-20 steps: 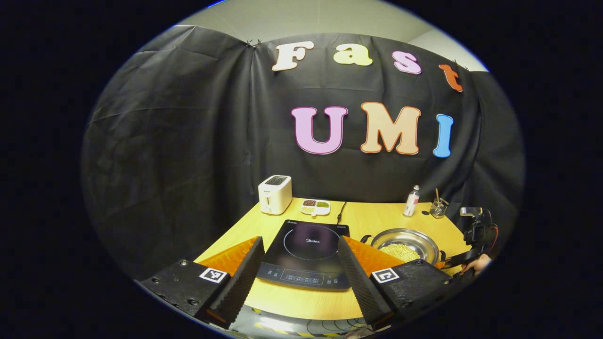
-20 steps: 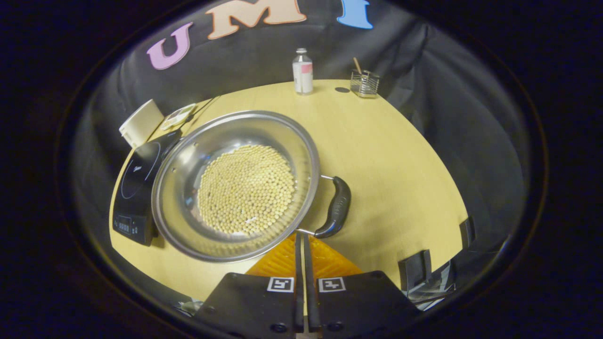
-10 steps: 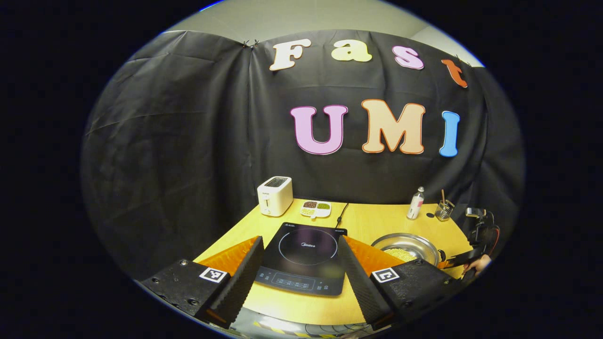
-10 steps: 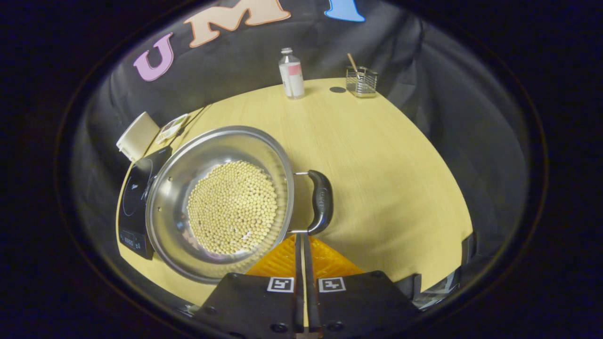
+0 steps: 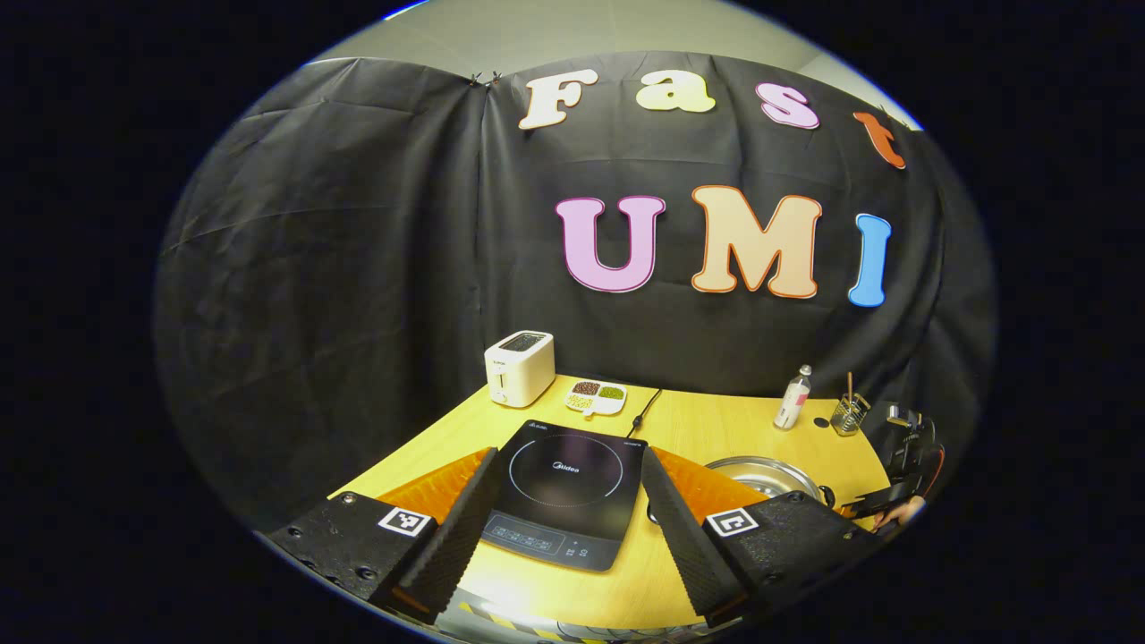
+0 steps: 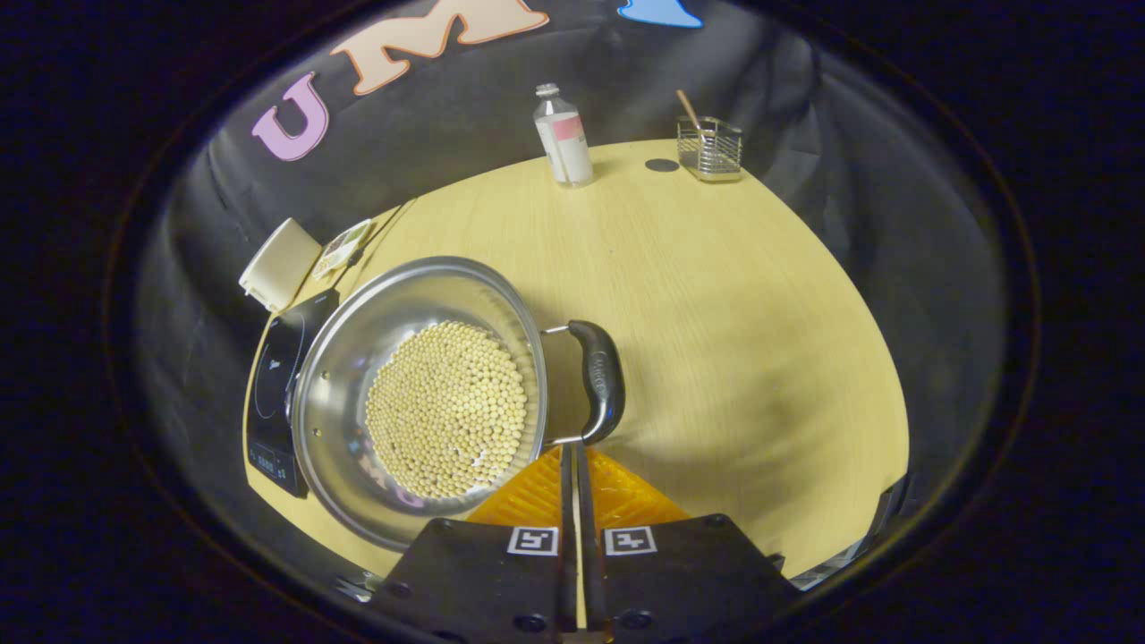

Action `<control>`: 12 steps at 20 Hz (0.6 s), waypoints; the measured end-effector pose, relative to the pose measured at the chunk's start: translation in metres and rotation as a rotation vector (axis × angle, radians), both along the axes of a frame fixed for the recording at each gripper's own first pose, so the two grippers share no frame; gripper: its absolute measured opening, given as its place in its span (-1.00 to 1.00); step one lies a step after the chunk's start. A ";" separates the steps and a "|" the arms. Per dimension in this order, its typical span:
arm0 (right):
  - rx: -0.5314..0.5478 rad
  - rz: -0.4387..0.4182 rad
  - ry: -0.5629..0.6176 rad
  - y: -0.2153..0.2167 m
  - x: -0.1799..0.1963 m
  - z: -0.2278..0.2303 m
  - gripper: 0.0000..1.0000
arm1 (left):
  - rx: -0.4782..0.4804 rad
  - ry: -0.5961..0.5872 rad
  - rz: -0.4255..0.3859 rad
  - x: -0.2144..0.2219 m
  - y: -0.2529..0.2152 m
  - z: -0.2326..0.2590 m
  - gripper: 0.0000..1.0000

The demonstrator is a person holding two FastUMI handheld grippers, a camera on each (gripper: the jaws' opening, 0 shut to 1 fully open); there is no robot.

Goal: First push the handle of the pot to place it horizontally, then grasp the pot with both hands and set it on the induction cooktop.

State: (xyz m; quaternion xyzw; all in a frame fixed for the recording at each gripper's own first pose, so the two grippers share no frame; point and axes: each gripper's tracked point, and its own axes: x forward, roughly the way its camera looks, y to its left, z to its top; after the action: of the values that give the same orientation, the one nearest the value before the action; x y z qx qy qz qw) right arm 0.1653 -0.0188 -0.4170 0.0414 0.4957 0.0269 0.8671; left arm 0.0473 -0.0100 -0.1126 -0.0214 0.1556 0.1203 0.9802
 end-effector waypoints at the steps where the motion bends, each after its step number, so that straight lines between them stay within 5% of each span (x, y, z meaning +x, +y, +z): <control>1: 0.014 0.007 0.007 0.001 0.000 0.001 -1.00 | -0.009 0.001 0.005 0.002 -0.005 -0.002 0.92; 5: 0.083 0.037 0.043 0.003 -0.004 0.010 -1.00 | -0.037 0.003 0.019 0.012 -0.017 -0.005 0.92; 8: 0.137 0.039 0.084 -0.002 -0.007 0.018 -0.68 | -0.042 0.028 0.018 0.023 -0.027 -0.017 0.93; 10: 0.157 0.039 0.107 -0.013 -0.006 0.022 -0.60 | -0.056 0.048 0.006 0.031 -0.033 -0.025 0.93; 11: 0.186 0.037 0.126 -0.015 -0.008 0.026 -0.78 | -0.070 0.061 -0.009 0.035 -0.037 -0.029 0.92; 12: 0.214 0.031 0.148 -0.016 -0.011 0.030 -0.62 | -0.087 0.072 -0.025 0.041 -0.043 -0.035 0.94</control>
State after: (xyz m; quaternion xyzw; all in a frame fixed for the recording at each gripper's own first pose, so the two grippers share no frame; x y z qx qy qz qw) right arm 0.1545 -0.0343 -0.3874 0.1280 0.5534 0.0900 0.8181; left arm 0.0879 -0.0535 -0.1472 -0.0578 0.1962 0.1017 0.9736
